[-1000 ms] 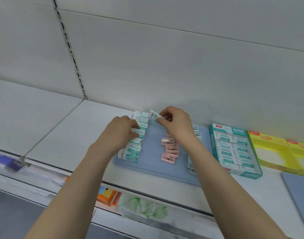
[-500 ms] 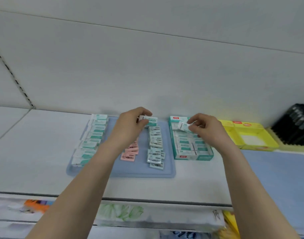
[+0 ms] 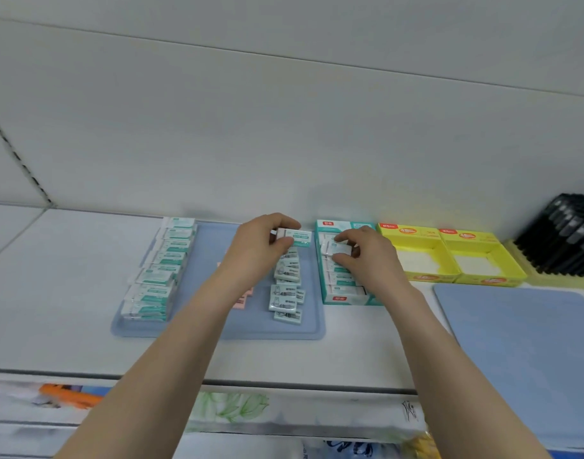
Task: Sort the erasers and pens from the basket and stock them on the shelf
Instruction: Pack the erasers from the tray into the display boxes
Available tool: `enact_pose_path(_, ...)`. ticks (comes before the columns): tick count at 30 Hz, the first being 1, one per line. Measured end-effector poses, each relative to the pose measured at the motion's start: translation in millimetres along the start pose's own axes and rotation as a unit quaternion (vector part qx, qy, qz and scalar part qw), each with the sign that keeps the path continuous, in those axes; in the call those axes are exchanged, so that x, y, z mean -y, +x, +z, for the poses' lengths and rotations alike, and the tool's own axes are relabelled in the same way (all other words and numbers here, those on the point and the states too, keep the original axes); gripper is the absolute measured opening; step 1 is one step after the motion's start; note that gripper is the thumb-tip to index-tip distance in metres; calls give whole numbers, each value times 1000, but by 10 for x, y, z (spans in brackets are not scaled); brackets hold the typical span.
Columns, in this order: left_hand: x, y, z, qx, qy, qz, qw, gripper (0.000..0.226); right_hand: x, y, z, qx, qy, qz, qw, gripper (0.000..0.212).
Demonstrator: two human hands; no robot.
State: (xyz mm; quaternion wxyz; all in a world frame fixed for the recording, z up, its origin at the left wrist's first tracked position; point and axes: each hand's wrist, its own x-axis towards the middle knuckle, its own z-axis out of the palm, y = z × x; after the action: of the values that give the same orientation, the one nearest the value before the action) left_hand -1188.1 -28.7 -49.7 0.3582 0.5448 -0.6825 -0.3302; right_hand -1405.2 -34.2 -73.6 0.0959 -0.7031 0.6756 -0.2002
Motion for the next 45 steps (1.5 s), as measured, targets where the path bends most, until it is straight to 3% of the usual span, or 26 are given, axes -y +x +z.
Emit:
enact_pose_path(5,-165,69,170,27,-25,11,999,25,16,4,-98,67,-114,-58,990,34)
enact_pose_path(9,-215,120,283,20,-25,12,999,25,63,-33,-23,15,-88,-44,995,30)
enact_pose_path(11,-222,137,327,27,-20,15,999,25,29,-72,-83,-32,53,15,998,26)
enact_pose_path(12,-227,149,353,33,-14,16,999,25,14,-93,-139,-41,175,49,983,23)
enact_pose_path(14,-252,187,433,43,-2,22,999,25,6,-138,-251,1,394,99,914,18)
enact_pose_path(16,-299,225,528,48,2,35,998,27,-52,-155,-332,22,453,89,887,13)
enact_pose_path(18,-325,248,619,50,20,60,997,33,-179,-140,-390,-26,420,98,902,15)
enact_pose_path(20,-291,267,699,54,110,96,988,39,-342,-109,-430,-80,307,129,939,13)
enact_pose_path(23,-212,309,790,62,234,116,963,36,-457,-117,-451,-59,160,137,976,10)
enact_pose_path(27,-144,370,853,68,288,111,949,33,-419,-108,-368,-52,113,110,986,7)
enact_pose_path(36,-116,367,852,54,284,112,951,32,-288,-68,-159,-44,-56,13,997,17)
enact_pose_path(42,-128,299,719,77,285,122,948,21,-206,-47,-145,-28,-95,7,995,23)
enact_pose_path(45,-93,112,521,70,265,135,952,30,-127,-56,-135,-23,-109,13,994,24)
